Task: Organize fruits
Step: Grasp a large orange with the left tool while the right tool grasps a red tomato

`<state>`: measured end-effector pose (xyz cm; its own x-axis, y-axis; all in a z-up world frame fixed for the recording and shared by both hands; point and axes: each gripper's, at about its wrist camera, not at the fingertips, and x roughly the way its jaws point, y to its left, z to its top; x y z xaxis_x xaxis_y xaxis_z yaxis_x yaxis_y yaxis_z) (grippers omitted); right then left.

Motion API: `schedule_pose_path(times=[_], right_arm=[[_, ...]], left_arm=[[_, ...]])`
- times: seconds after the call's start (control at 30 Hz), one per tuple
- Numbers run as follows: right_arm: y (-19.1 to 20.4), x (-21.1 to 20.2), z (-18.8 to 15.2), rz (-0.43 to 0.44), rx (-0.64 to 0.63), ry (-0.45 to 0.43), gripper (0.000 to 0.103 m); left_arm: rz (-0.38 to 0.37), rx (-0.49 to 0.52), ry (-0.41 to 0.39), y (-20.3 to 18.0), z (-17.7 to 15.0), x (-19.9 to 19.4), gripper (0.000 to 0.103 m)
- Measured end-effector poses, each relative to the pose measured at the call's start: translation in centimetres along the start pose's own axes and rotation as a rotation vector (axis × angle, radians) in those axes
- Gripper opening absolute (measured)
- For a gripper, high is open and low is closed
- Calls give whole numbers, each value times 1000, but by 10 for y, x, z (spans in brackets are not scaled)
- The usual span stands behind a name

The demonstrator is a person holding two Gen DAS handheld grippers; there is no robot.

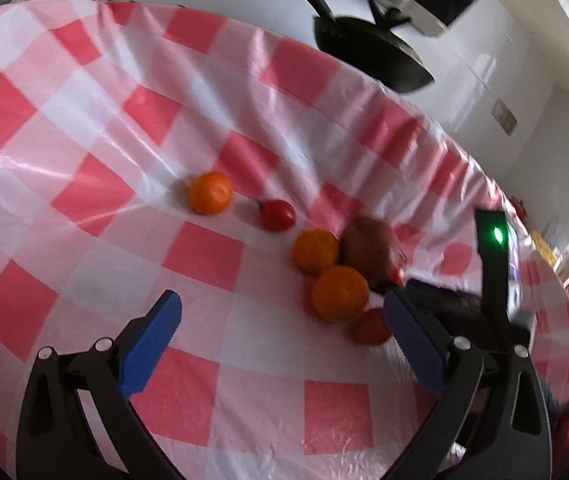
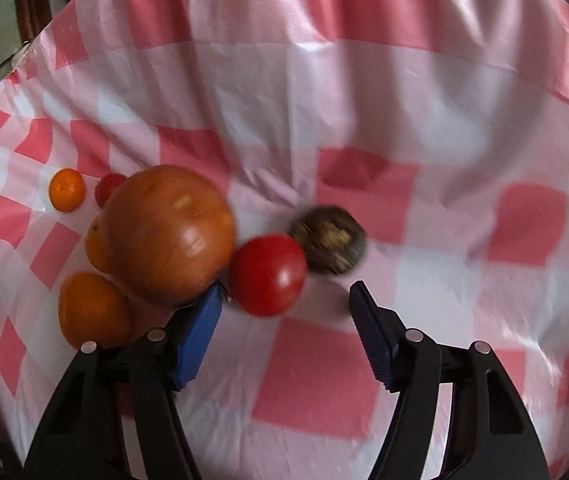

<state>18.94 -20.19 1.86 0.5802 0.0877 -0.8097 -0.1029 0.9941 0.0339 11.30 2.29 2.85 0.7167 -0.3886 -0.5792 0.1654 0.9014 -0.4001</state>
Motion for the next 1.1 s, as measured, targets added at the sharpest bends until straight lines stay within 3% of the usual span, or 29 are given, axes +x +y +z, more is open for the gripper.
schedule_pose_path(times=[0.07,0.13,0.27,0.37,0.43,0.5,0.53,0.63,0.83,1.1], right_arm=[[2,2,2,3,-9,-5,58],[1,-1,1,34,-9,-22,34],[-16,-12,-3,28,95,-76,34],[-44,-16,-13,83,247,-102,34],[-57,-16,-18,124,323,-119,34],[-62,-14,-21,152,354,-125,34],[-64,-12,-20,162,359,-124,34],[-70,-10,-22,185,377,-122,34],[-79,-6,-14,194,399,-131,34],[-84,-11,-16,165,420,-129,35]], left_arm=[[-7,24,21,-7,-1,5,101],[5,65,49,-17,1,16,101],[28,133,101,-38,8,42,101],[49,130,129,-48,15,63,100],[98,133,176,-53,16,81,87],[112,137,219,-54,12,93,54],[121,160,200,-57,11,92,45],[110,151,175,-54,8,83,45],[171,104,69,-32,8,47,45],[262,25,33,-2,-23,-15,45]])
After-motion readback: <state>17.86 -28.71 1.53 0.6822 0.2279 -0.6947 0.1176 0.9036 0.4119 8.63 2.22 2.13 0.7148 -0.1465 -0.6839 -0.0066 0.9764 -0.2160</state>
